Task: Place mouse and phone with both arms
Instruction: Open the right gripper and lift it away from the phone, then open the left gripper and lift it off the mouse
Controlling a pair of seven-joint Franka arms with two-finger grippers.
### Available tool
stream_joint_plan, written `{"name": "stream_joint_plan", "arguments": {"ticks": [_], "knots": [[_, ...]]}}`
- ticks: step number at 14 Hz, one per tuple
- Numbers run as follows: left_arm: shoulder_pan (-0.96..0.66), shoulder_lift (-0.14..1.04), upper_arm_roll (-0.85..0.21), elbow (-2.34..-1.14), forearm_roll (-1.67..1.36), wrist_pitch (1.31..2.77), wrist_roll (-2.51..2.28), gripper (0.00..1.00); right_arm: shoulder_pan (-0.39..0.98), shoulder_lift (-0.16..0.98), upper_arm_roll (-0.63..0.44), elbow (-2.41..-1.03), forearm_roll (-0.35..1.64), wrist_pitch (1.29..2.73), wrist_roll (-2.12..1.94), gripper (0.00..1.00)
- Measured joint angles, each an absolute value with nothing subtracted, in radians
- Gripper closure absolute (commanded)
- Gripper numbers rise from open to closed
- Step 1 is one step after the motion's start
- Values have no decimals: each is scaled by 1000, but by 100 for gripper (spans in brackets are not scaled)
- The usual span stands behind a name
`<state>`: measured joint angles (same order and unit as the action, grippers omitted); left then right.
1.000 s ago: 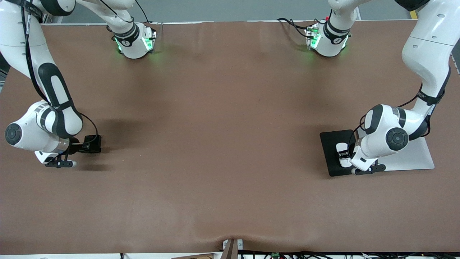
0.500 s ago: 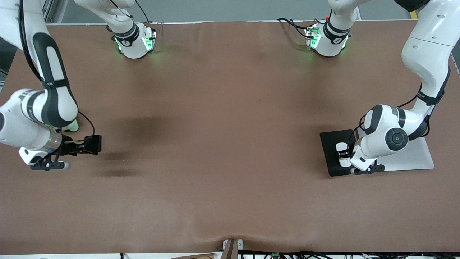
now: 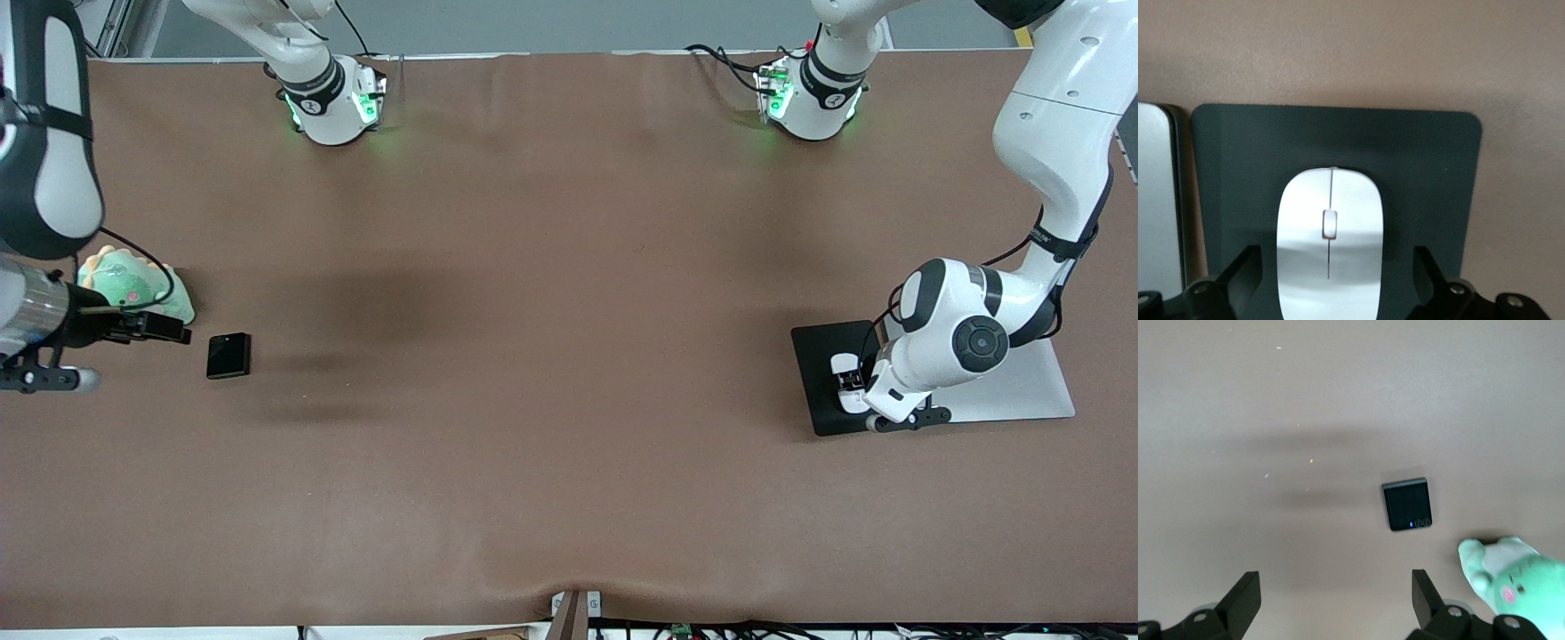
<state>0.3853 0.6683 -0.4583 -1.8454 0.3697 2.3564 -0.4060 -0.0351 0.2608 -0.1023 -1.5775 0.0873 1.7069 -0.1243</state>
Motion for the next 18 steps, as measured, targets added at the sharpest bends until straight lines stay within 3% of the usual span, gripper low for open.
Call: {"name": "stream_joint_plan", "arguments": {"ticks": [6,14,18], "knots": [[386,623,-480,-1784,370,2332,-406,0,-14,136,-100,-1489,85,1548,-106,0],[391,499,-536,-1592,370,2034,-404,0,28,104,-101,-1479,61,1471,-45,0],[391,420,-584,-1532,369,1890,-404,0,35,28,-91,-1472,18,1412,-16,0]]}}
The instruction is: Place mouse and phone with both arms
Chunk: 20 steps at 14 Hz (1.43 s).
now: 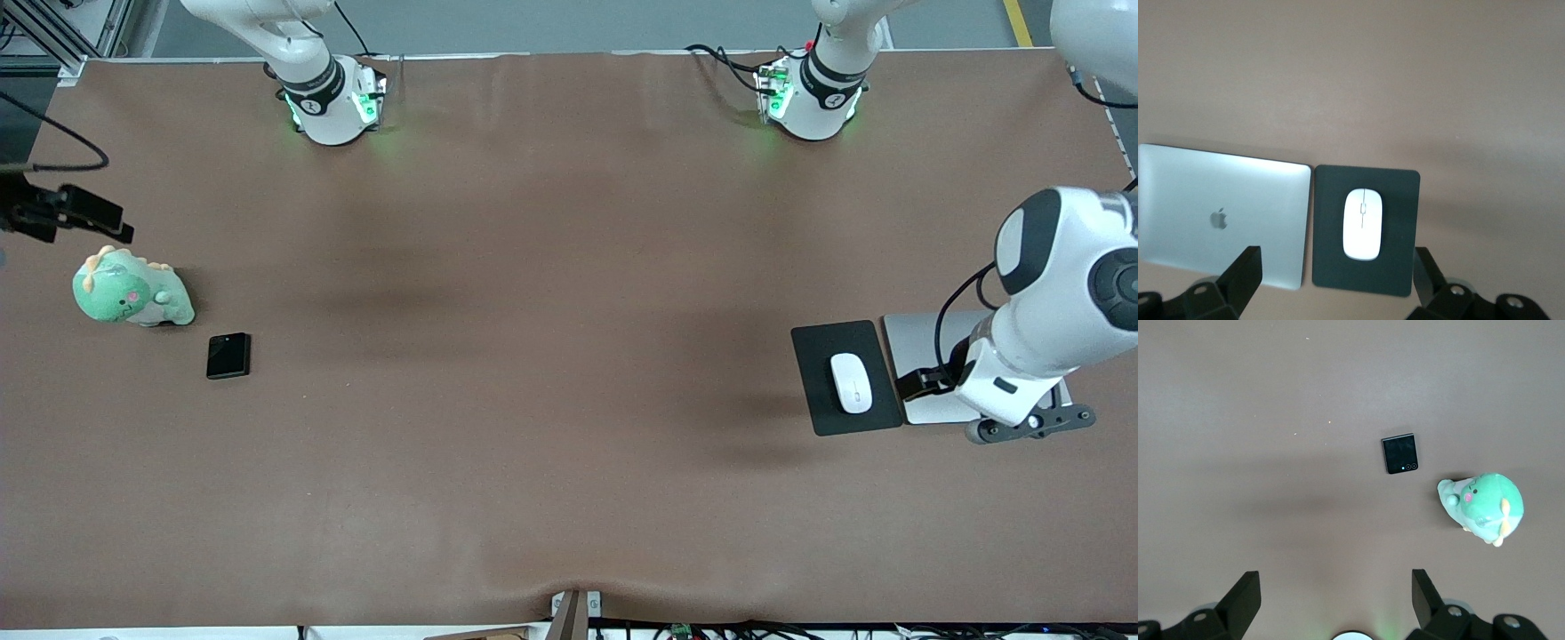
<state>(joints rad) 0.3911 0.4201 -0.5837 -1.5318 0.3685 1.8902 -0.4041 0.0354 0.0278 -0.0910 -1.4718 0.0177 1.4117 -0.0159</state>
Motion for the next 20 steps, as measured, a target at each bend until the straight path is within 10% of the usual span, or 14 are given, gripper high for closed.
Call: {"name": "stream_joint_plan", "arguments": {"ticks": [7,16,20], "knots": [[391,232,-578,-1514,206,1726,-282,0,11,9,-85,-1490,15,1424,2,0],[65,32,-162,-1535,14,1547,-199,0,11,9,-73,-1490,15,1429,33,0],[40,-47,-133,-1603,6,1529,-199,0,9,10,-73,-1490,15,1468,34,0]]}}
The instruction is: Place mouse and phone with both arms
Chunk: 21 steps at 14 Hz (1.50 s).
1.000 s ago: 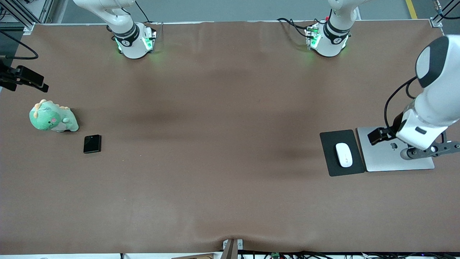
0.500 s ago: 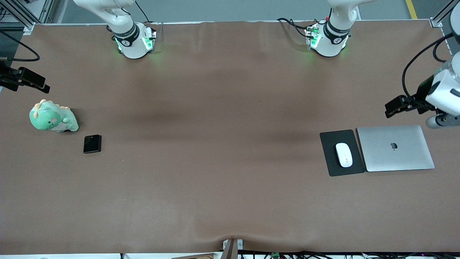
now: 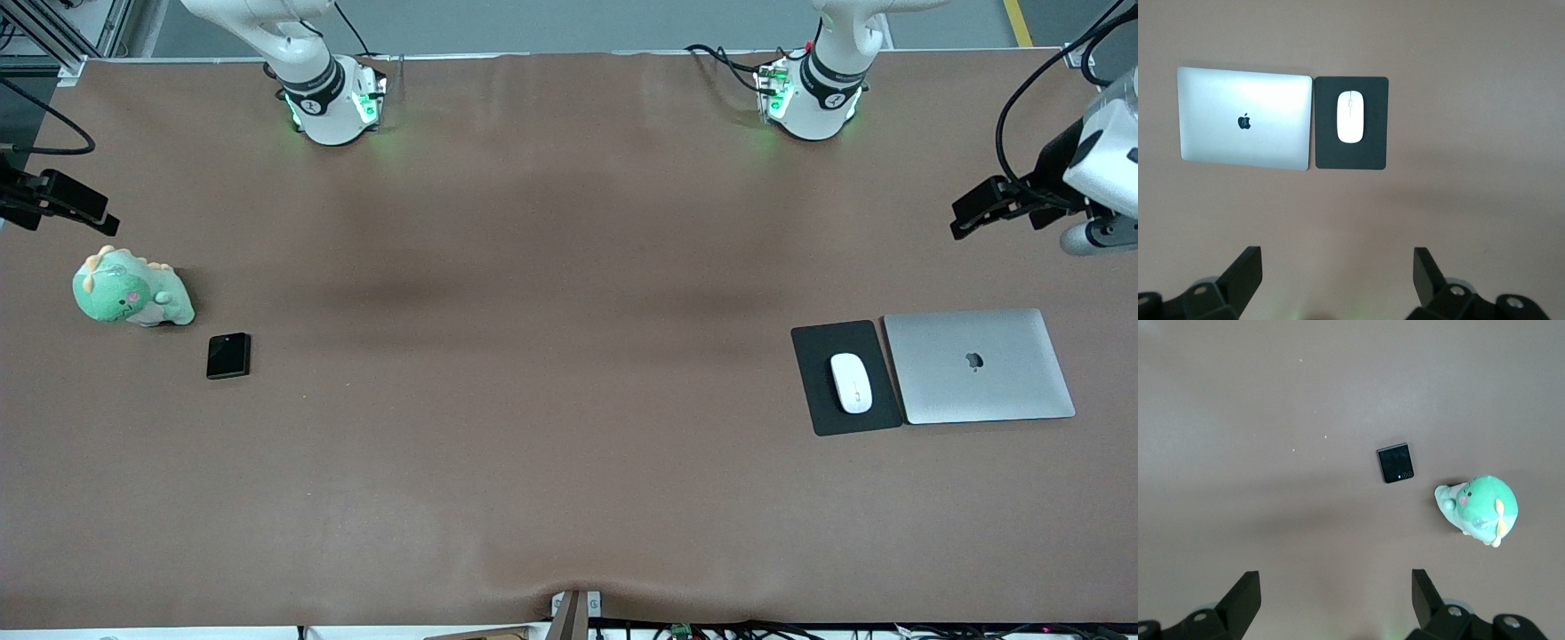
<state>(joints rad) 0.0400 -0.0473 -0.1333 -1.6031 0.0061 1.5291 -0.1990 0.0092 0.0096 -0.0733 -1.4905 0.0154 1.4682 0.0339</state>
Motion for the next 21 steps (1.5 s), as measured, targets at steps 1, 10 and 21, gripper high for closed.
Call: {"name": "stream_joint_plan", "arguments": {"ticks": [1,10,21], "knots": [[38,-60,-133,-1613,3,1527,-199,0,9,10,-73,-1491,15,1474,34,0],[36,-69,-128,-1618,1,1508,-201,0,20,23,-61,-1504,16,1501,34,0],[35,-66,-129,-1599,1,1497,-202,0,73,32,-61,-1504,16,1482,34,0]]}}
